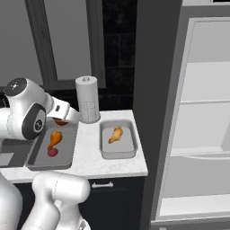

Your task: Place one tomato and one chicken drumstick in each tupperware on the nearby counter, to pack two identical lunches.

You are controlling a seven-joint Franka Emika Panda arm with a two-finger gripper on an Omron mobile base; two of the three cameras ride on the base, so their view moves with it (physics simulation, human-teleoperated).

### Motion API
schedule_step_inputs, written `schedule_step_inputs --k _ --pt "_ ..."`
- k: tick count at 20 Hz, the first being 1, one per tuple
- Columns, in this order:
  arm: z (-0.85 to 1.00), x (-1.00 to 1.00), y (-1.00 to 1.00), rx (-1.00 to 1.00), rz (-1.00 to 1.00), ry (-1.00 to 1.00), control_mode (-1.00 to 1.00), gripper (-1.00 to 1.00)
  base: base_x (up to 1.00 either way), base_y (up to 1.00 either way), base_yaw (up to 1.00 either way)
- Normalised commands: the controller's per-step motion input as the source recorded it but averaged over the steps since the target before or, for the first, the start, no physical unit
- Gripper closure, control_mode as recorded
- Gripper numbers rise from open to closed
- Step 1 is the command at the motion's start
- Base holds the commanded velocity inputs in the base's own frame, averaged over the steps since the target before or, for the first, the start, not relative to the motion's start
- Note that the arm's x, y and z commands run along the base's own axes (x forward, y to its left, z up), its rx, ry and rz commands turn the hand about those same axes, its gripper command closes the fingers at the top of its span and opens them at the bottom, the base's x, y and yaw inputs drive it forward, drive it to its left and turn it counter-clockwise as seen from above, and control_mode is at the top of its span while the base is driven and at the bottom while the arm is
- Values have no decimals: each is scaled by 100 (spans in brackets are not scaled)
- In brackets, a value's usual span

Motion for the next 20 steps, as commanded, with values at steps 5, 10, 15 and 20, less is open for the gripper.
schedule_step_inputs --k 5,10,15,20 --pt "-56 100 -54 4 -33 10 -100 100 0 0 0" --pt "-62 85 -72 20 -32 25 -100 100 0 0 0" --pt "-53 57 -51 26 -11 20 -100 100 0 0 0" --pt "-56 77 -9 6 -6 1 -100 100 0 0 0"
